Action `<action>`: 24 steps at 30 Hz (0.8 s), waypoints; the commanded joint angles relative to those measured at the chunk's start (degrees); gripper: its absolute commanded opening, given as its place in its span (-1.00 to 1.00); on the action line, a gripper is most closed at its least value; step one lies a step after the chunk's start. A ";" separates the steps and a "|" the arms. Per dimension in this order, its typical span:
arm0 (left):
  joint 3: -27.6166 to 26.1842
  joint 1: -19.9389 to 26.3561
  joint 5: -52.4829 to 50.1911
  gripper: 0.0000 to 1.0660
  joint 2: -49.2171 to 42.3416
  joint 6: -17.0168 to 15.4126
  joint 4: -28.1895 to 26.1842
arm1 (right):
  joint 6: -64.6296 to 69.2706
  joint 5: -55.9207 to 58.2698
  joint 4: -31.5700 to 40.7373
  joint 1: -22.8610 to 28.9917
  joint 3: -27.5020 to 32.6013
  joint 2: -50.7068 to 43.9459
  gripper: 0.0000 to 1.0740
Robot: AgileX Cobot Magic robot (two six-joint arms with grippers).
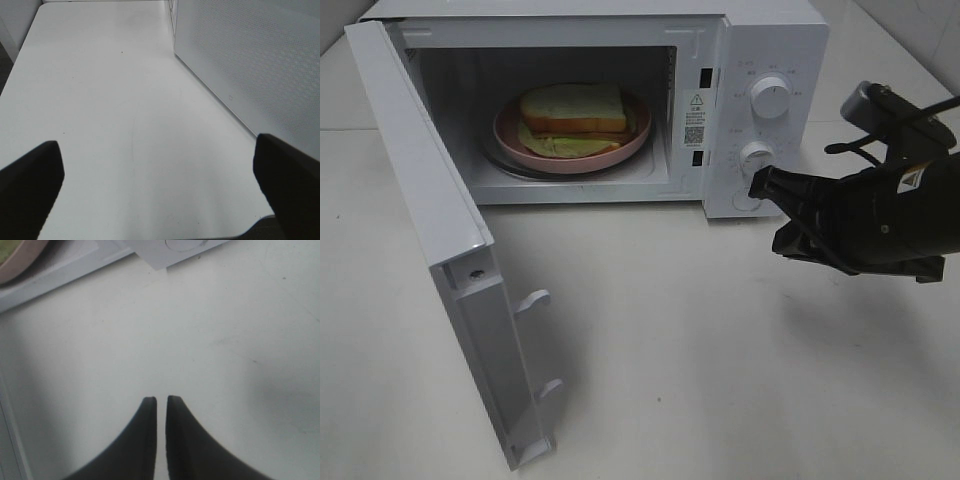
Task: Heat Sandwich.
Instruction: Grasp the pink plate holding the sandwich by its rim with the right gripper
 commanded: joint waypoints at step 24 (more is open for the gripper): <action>0.11 -0.06 -0.74 0.83 -0.97 -0.29 -0.29 | -49.45 28.59 -19.31 -0.23 -12.32 -0.69 -0.69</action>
